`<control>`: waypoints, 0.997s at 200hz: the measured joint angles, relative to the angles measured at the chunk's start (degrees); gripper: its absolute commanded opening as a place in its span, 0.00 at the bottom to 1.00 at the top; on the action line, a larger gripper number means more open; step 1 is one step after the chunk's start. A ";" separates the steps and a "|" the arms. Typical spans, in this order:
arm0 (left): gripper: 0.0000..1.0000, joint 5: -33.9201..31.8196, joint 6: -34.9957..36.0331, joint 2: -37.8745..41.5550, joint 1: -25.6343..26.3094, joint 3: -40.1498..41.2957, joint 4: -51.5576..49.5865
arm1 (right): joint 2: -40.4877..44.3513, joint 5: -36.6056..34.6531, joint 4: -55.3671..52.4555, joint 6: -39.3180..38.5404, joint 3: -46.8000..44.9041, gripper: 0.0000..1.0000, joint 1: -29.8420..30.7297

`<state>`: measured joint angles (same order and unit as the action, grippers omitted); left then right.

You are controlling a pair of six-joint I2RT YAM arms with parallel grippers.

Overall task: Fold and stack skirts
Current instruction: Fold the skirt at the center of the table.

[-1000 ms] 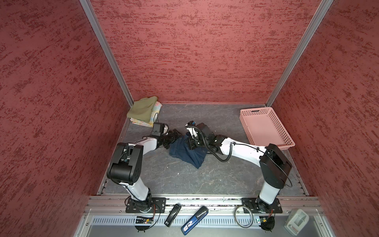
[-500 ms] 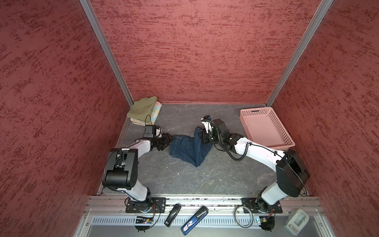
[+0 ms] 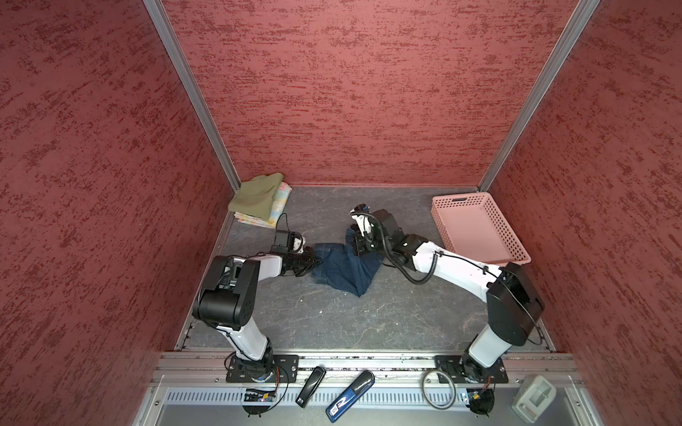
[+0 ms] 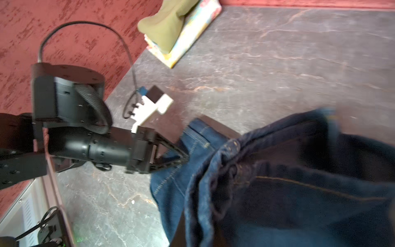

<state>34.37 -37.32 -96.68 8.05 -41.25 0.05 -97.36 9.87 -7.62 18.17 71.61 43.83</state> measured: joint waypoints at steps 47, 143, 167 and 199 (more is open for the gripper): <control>0.05 -0.20 -0.37 -0.07 0.37 0.02 0.70 | -8.26 1.18 0.00 0.07 4.42 0.00 5.42; 0.03 -0.24 -0.44 -0.07 0.37 0.07 1.14 | -15.28 2.75 -2.08 0.44 9.38 0.00 9.31; 0.03 -0.31 -0.44 -0.09 0.37 0.07 1.14 | -15.34 3.08 -2.08 0.44 9.60 0.01 9.31; 0.10 -0.42 -0.44 -0.09 0.31 0.07 1.05 | -16.59 4.09 -2.21 0.46 10.45 0.07 9.20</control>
<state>33.95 -37.76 -96.77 8.36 -41.19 1.10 -113.95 13.96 -9.82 18.63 82.06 53.04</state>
